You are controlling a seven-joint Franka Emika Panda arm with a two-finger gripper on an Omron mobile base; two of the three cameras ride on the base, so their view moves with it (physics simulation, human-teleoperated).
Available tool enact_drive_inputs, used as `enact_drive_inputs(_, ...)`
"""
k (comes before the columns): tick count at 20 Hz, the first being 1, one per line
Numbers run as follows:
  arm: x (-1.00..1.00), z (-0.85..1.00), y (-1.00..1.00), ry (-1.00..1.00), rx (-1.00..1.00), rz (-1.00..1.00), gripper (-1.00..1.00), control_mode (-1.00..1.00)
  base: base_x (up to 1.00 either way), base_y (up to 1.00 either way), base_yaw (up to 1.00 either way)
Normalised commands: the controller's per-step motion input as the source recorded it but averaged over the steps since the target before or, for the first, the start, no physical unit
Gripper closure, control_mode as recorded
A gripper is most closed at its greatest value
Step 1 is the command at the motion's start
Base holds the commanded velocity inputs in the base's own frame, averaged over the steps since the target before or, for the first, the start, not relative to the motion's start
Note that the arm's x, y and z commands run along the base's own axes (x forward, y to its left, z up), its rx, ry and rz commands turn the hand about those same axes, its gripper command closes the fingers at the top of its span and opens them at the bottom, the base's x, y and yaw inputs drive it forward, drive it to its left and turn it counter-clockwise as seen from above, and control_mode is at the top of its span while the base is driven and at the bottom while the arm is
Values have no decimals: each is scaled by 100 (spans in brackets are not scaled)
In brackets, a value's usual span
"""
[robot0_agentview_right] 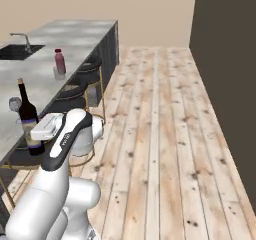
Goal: There is a wine glass and glass cup on the dining counter. Place the wine bottle next to the wine glass and the juice bottle next to the glass cup.
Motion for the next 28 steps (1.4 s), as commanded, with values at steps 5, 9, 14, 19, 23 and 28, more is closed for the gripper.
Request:
enact_drive_inputs(5, 0, 0, 0, 0, 0, 0, 100, 100, 61, -18, 47)
enact_drive_inputs(9, 0, 0, 0, 0, 0, 0, 100, 100, 57, -20, 47)
enact_drive_inputs(14, 0, 0, 0, 0, 0, 0, 100, 100, 35, -27, 48)
enact_drive_inputs(19, 0, 0, 0, 0, 0, 0, 100, 100, 32, -29, 47)
enact_drive_inputs(23, 0, 0, 0, 0, 0, 0, 100, 100, 29, -29, 51)
enact_drive_inputs(28, 0, 0, 0, 0, 0, 0, 100, 100, 37, -22, 50)
